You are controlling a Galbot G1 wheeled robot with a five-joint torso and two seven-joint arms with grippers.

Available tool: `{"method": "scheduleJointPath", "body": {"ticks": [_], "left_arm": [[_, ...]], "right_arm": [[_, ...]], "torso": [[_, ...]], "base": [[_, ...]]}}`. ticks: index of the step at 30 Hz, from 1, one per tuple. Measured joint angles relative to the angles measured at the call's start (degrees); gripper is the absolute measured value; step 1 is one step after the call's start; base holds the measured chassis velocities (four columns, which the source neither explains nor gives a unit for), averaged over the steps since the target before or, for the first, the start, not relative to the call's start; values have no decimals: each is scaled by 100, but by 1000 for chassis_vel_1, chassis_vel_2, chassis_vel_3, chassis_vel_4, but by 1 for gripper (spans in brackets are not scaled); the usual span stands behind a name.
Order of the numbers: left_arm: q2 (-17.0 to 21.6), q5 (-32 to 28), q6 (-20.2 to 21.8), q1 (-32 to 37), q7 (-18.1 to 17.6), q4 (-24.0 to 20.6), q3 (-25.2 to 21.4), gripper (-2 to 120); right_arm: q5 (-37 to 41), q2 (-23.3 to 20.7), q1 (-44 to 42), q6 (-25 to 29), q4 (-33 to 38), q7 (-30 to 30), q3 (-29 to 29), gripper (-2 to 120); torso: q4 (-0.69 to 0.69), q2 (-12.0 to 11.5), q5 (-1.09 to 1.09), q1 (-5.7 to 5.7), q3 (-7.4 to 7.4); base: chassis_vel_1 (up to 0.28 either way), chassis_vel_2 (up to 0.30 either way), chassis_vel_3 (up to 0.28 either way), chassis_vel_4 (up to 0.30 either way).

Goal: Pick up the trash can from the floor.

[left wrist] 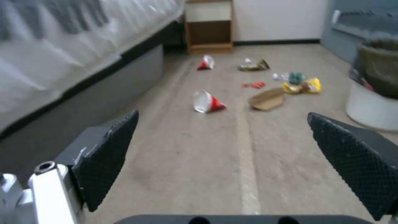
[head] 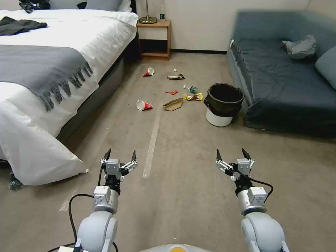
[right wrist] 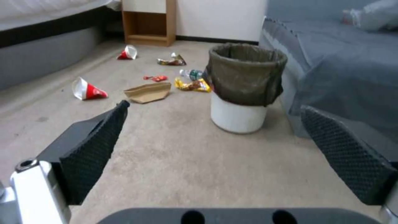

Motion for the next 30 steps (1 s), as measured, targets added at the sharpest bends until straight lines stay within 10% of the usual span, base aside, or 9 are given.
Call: {"method": "scheduleJointPath", "body": {"ticks": [14,30], "left_arm": [[873,-2155,578,477,-640,-1237,-921,100],[906,-2180,475,472,-597,-1103,-924,100]], "right_arm": [[1008,492,-2291,463,1757,-367,735,100],[1490,558,-2467,599,1898,-648,909,100]], "torso": [[-1,0,-1,0,-1],[1,0,1,0,0]], "base": [[0,0,0,0],[0,0,0,0]]}}
